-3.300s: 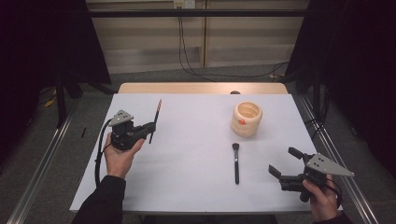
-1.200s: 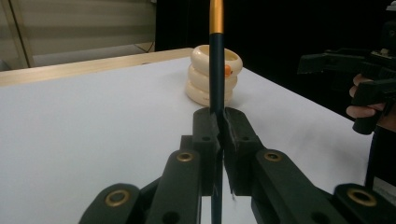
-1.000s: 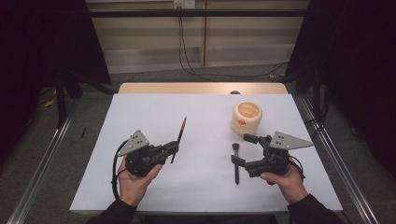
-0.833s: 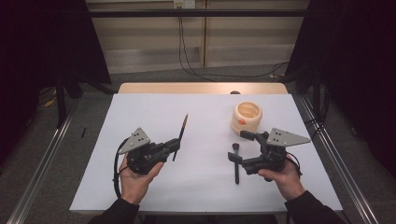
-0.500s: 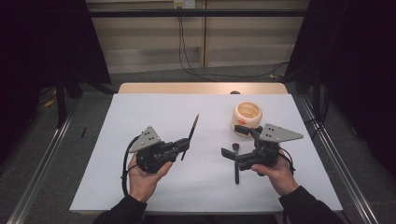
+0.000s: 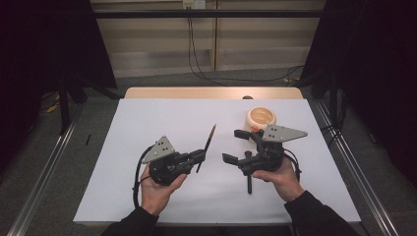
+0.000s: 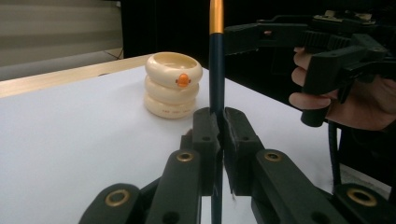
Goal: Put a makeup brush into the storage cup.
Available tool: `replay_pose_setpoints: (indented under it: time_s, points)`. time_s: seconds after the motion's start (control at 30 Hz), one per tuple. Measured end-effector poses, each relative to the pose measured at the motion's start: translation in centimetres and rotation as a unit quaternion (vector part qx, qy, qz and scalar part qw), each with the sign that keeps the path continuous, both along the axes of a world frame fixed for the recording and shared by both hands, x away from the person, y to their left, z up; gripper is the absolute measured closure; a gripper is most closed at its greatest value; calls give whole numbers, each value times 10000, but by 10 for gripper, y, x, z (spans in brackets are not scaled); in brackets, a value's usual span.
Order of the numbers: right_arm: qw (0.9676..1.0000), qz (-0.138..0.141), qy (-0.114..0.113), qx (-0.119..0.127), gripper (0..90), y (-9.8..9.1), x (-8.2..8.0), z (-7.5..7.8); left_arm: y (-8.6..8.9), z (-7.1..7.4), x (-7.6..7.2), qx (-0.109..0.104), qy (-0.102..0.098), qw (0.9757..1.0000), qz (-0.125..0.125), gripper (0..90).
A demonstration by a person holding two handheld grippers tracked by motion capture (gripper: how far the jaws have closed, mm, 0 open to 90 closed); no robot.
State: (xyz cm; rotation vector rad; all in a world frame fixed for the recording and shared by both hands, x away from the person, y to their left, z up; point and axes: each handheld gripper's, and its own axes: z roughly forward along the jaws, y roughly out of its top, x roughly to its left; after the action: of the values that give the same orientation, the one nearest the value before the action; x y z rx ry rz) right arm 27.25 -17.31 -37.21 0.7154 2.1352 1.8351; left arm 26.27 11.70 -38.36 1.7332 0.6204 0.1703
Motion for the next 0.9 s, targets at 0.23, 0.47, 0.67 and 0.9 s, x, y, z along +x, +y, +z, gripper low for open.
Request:
replay_pose_setpoints:
  time_s: [0.23,0.47,0.67,0.9]
  points:
    - [9994,297,38,153,288,12,7,3,-2,-2,-1,50,7,10000,-54,842]
    - [9985,480,126,224,452,18,14,3,-7,-5,-2,155,13,9999,-63,842]
    - [9977,559,237,310,563,21,18,1,-9,-7,-2,227,19,9997,-76,842]
    - [9965,682,332,340,686,23,22,-4,-11,-10,-3,306,17,9995,-118,842]
